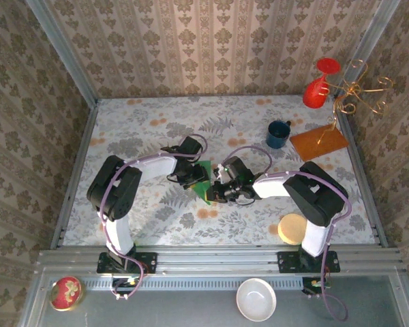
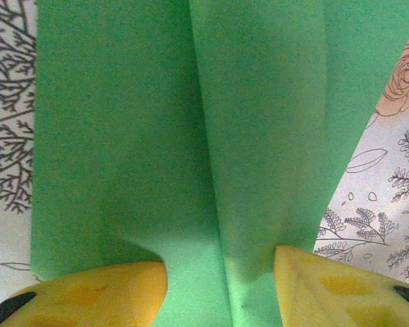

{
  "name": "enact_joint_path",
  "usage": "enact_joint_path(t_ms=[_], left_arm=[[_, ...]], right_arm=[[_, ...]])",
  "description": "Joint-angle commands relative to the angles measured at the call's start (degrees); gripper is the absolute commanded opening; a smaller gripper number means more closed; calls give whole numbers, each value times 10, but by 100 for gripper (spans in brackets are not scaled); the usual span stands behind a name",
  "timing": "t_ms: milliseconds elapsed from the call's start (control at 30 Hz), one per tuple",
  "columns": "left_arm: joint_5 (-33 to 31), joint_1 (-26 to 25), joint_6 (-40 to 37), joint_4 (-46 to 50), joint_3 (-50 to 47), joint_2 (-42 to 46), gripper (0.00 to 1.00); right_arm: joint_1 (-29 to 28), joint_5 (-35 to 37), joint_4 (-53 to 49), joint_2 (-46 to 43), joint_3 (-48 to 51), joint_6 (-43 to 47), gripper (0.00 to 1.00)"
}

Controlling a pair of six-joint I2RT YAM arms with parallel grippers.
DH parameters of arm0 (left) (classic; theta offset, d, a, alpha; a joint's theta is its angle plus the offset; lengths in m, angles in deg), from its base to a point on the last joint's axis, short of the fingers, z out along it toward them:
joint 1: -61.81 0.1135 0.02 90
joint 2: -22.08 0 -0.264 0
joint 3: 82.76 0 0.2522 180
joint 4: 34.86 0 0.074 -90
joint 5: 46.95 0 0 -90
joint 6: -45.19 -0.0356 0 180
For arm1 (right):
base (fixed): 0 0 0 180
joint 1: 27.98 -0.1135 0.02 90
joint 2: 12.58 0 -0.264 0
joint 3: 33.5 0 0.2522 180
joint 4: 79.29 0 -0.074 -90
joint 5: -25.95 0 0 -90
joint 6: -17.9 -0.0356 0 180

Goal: Fold a paper plane with a square sheet of paper (pick it up from the middle)
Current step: Fourth fold the wing at the center of the table.

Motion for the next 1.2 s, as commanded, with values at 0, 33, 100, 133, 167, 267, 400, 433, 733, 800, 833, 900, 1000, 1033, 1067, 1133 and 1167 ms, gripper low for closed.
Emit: enact_joint_path(t_ms=[0, 33, 100, 133, 167, 267, 400, 433, 733, 800, 833, 900, 1000, 1033, 1067, 1133, 1167], left_arm=[[-23, -4, 9, 25, -76, -99, 51], [-21, -3, 10, 24, -77, -97, 51], [-18, -3, 11, 21, -77, -96, 51], [-15, -3, 12, 19, -78, -95, 51], [-13, -3, 13, 17, -78, -95, 51], [-7, -1, 14, 11, -81, -95, 51], [-4, 1, 14, 8, -83, -93, 51], [-4, 1, 13, 7, -85, -92, 51], [9, 2, 6, -11, -85, -97, 51], [11, 2, 5, -18, -87, -98, 51], [13, 2, 4, -19, -88, -99, 51], [14, 2, 3, -24, -90, -99, 51], [15, 2, 2, -28, -94, -100, 51], [15, 3, 2, -29, -95, -100, 51], [15, 2, 2, -30, -96, -100, 51], [16, 2, 2, -32, -98, -100, 51], [18, 2, 2, -34, -99, -100, 51]], right_arm=[[-3, -16, -11, 19, -12, -1, 13], [-3, -18, -10, 21, -14, -2, 12], [-3, -21, -9, 27, -15, -6, 13], [-3, -22, -10, 28, -17, -7, 13], [-3, -23, -12, 30, -18, -7, 13], [-3, -25, -12, 32, -18, -10, 13], [1, -15, -8, 2, -7, -12, 14], [4, -8, -3, -15, 0, -14, 16], [10, 64, -7, -75, 46, -46, 17], [10, 66, 0, -66, 43, -55, 14], [10, 64, 4, -60, 39, -59, 13], [6, 61, 11, -47, 30, -67, 12], [2, 59, 16, -27, 18, -75, 11], [1, 60, 16, -21, 14, -78, 11], [0, 58, 16, -16, 12, -79, 11], [0, 55, 18, -9, 9, -81, 11], [-1, 50, 21, -8, 9, -81, 11]])
